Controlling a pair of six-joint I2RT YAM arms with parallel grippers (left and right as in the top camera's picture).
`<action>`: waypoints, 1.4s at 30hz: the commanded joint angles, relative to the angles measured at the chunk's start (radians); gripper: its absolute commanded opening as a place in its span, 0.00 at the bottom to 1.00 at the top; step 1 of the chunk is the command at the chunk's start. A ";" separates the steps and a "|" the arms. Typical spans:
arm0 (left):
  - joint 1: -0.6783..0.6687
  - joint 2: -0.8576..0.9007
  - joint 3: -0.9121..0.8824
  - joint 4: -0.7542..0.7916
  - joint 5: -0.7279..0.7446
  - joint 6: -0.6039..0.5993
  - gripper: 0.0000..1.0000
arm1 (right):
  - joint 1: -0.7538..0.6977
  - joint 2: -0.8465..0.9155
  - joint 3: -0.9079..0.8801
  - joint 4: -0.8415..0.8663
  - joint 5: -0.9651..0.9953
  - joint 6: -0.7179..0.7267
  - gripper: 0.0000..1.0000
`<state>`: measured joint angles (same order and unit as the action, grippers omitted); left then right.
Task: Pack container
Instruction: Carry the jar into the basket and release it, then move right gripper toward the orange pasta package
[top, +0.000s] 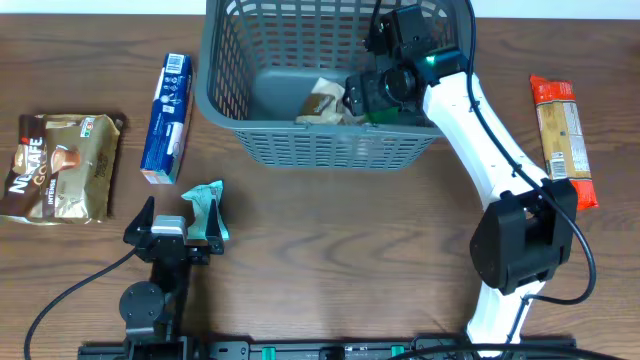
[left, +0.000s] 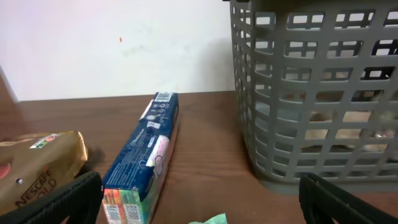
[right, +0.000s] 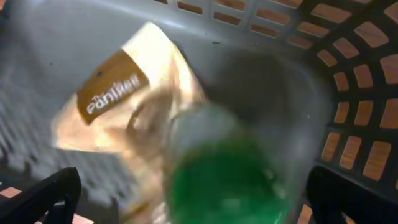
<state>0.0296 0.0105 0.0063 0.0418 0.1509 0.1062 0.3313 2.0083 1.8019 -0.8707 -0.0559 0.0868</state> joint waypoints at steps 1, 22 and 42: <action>-0.004 -0.006 -0.002 0.005 0.003 0.010 0.98 | 0.009 0.004 0.019 0.000 -0.001 0.006 0.99; -0.004 -0.006 -0.002 0.005 0.003 0.010 0.99 | -0.014 -0.027 0.822 -0.609 0.387 0.170 0.99; -0.004 -0.006 -0.002 0.005 0.003 0.010 0.99 | -0.593 -0.081 0.947 -0.824 0.370 0.226 0.99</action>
<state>0.0296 0.0101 0.0063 0.0418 0.1509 0.1062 -0.2066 1.9095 2.7670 -1.6932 0.3172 0.2970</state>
